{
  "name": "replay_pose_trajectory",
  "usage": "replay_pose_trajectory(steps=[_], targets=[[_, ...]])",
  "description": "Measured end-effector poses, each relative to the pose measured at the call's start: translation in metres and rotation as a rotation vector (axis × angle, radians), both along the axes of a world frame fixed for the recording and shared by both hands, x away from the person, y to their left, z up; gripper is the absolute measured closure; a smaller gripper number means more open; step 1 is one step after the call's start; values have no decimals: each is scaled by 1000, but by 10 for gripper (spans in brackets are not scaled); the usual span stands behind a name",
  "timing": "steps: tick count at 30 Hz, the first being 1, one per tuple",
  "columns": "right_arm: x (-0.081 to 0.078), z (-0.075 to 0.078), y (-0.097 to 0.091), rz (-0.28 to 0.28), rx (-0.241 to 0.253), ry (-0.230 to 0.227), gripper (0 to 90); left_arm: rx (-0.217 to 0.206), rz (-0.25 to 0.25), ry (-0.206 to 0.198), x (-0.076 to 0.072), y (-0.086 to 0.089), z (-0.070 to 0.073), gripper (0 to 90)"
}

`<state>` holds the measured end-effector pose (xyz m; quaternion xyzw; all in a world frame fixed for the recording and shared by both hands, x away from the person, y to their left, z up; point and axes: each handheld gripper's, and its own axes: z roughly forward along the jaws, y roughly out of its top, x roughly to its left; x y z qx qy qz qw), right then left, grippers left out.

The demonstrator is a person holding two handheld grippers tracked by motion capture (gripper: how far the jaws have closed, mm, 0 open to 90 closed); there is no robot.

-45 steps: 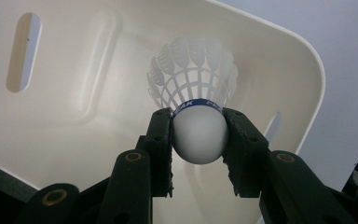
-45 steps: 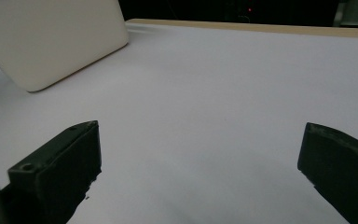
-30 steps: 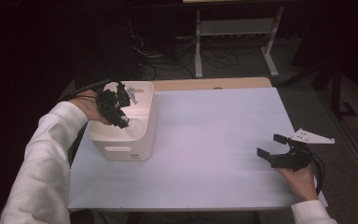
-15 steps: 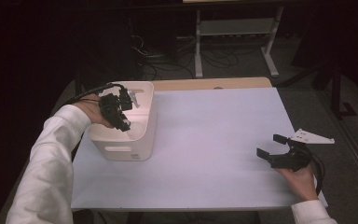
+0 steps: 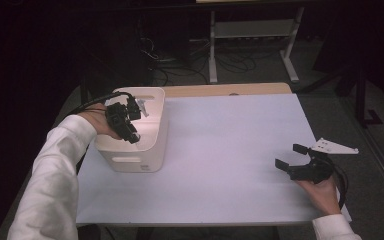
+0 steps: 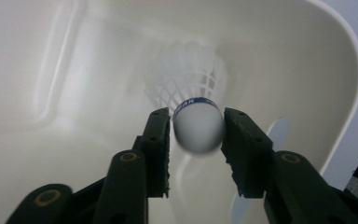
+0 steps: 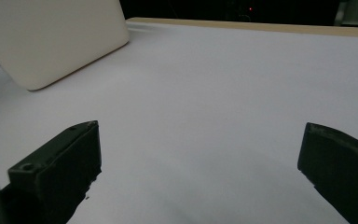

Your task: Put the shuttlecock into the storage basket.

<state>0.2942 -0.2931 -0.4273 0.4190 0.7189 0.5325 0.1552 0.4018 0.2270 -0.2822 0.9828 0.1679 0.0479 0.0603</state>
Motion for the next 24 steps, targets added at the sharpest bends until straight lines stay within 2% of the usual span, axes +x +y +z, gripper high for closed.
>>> replay_pose_trajectory(steps=[5, 14, 20, 24], targets=[[0, 0, 0, 2, -3, -5, 0, -12, -1, -5, 1, 1, 2, 534], [0, 0, 0, 2, -3, -4, 0, -61, 11, -13, 1, 3, 8, 369], [0, -1, 0, 3, -5, 1, 0, -86, 33, -22, -1, 8, 14, 283], [0, 0, 1, 4, -3, 0, 0, -95, 45, -40, -1, 11, 17, 174]])
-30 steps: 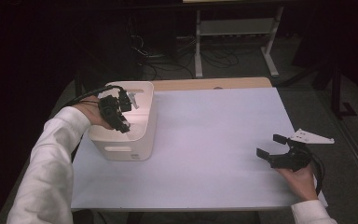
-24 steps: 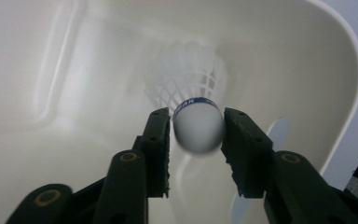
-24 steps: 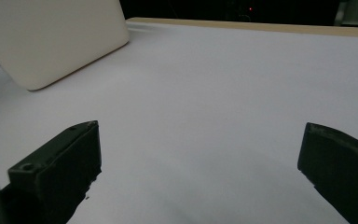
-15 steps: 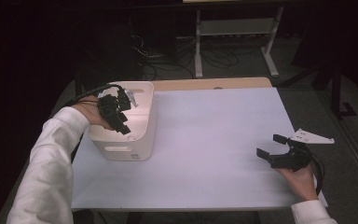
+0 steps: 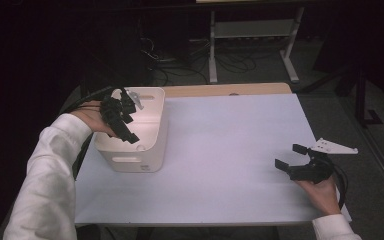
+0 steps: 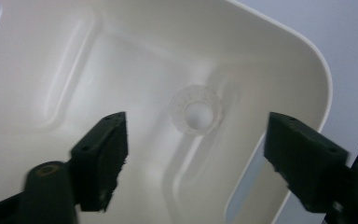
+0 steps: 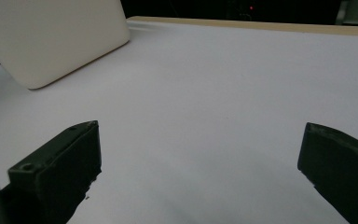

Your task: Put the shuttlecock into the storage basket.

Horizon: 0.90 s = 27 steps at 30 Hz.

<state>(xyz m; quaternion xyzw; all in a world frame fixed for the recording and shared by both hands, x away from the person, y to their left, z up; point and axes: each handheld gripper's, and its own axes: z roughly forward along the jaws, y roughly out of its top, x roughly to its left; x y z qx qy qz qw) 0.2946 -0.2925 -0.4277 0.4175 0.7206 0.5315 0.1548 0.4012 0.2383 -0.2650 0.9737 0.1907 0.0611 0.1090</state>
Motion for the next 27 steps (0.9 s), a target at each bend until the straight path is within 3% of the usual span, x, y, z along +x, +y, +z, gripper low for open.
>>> replay_pose_trajectory(steps=[5, 8, 13, 22, 27], targets=[[0, 0, 0, 1, -2, -1, 0, -50, 28, -16, 0, 3, 6, 0], [0, 0, 0, 0, -1, -1, 0, -87, 36, -49, -1, 4, 11, 0], [0, 0, 0, -1, 1, -4, 0, -94, 23, -58, -6, 2, 13, 0], [-1, 1, 0, 2, -2, -9, 0, -202, 22, -84, -20, 7, 13, 0], [-1, 1, 0, 0, -2, -8, 0, -236, 7, -94, -26, 13, 14, 0]])
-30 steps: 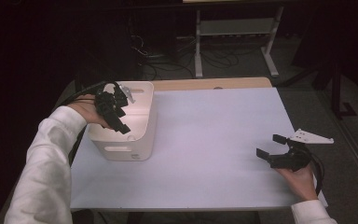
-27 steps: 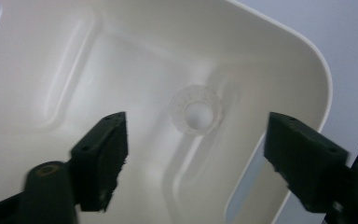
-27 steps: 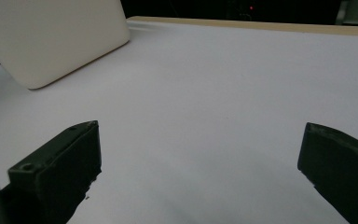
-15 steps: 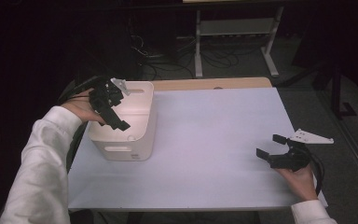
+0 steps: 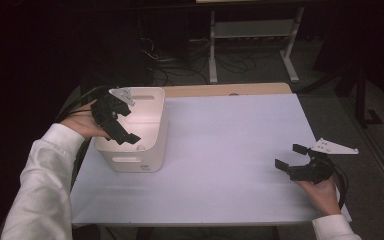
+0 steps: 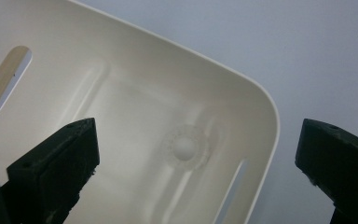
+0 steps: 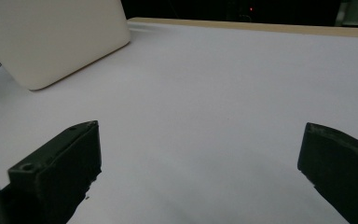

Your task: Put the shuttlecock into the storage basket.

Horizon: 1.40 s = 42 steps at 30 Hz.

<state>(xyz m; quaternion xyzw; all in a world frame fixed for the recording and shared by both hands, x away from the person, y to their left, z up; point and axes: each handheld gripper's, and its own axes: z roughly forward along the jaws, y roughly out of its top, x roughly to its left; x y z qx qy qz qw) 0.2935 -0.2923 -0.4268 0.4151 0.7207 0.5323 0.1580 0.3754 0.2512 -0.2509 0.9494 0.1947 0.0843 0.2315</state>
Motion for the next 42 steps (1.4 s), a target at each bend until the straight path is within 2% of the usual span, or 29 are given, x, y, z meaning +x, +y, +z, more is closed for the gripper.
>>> replay_pose_trajectory(steps=[7, 10, 14, 17, 24, 28, 32, 37, 42], targets=[[0, 0, 0, 0, -2, -3, 0, -75, 11, -37, -10, 9, 1, 0], [0, 0, 0, -1, -1, 1, 0, -69, -3, -54, -14, 9, 2, 0], [0, 0, 1, -2, -1, 3, 0, -113, 2, -75, -21, 11, 3, 0], [0, 0, 1, -2, 0, 3, 0, -122, 8, -89, -25, 13, 1, 0], [-1, 0, 0, -4, -1, 3, 0, -175, 50, -117, -31, 23, -5, 0], [-1, 0, 1, -4, 0, 2, 0, -215, 61, -133, -36, 30, -7, 0], [-1, 0, 1, -2, -4, 1, 0, -237, 75, -145, -41, 34, -11, 0], [-1, 0, 2, -1, -6, 2, 0, -309, 83, -161, -50, 39, -17, 0], [-1, 0, 2, -2, -7, 4, 0, -345, 87, -180, -58, 42, -23, 0]])
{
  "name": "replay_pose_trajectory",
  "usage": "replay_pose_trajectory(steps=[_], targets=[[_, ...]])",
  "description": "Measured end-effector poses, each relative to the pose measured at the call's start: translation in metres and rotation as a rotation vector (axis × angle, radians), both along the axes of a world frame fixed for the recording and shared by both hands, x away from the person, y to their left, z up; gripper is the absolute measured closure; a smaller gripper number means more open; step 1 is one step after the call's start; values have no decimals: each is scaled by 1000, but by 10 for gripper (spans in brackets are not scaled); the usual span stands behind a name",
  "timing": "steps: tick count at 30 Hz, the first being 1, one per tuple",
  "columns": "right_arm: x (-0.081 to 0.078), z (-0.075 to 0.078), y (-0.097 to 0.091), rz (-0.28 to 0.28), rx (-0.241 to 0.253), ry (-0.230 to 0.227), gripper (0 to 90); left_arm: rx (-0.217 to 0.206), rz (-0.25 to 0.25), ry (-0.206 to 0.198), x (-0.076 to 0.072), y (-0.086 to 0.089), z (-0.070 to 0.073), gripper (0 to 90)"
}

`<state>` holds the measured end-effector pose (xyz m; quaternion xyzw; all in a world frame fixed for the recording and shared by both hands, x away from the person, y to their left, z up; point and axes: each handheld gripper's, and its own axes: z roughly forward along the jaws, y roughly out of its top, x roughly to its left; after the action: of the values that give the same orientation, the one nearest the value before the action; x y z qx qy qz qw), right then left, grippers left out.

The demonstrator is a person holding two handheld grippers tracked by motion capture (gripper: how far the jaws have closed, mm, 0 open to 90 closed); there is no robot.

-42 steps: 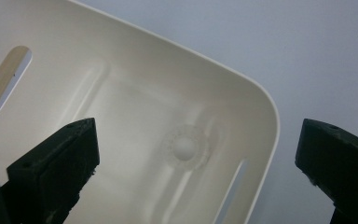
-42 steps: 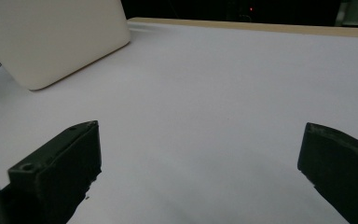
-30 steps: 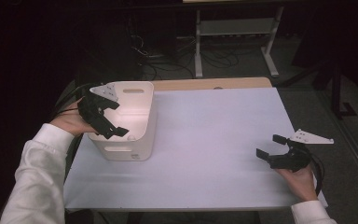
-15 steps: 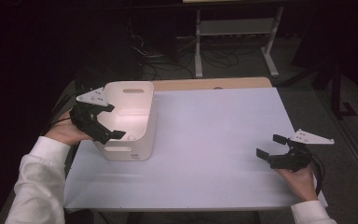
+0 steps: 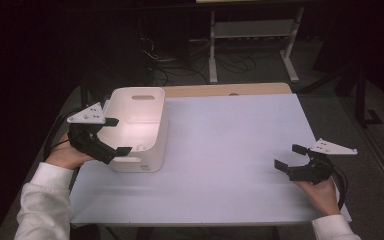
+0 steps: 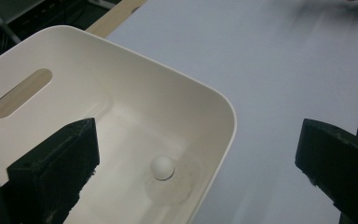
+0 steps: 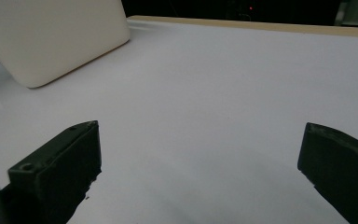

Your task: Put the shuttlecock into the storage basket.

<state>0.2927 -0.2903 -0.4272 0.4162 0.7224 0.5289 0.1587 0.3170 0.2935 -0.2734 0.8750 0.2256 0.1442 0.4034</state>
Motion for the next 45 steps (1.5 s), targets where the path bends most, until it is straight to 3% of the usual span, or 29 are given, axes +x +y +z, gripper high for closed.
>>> replay_pose_trajectory(steps=[5, 12, 16, 20, 21, 27, 30, 38, 45], targets=[[0, 0, 0, 0, 0, 0, 0, -56, 16, -22, -8, 4, -4, 0], [0, 0, 0, 0, -1, -1, 0, -148, 43, -30, -17, 13, -21, 0], [0, 0, 0, 1, -2, 1, 0, -193, 55, -52, -23, 16, -29, 0], [0, 0, 0, -2, -2, 2, 0, -208, 63, -84, -30, 19, -36, 0], [0, 0, 0, -2, -3, 2, 0, -233, 69, -86, -33, 19, -38, 0], [0, -1, 0, -1, -6, 2, 0, -240, 68, -126, -44, 17, -48, 0], [0, -1, 1, 0, -6, 3, 0, -275, 80, -117, -48, 20, -52, 0], [0, -1, 0, -3, -8, 2, 0, -319, 137, -147, -55, 28, -67, 0], [0, 0, 0, -5, -7, 0, 0, -324, 163, -166, -61, 30, -81, 0]])
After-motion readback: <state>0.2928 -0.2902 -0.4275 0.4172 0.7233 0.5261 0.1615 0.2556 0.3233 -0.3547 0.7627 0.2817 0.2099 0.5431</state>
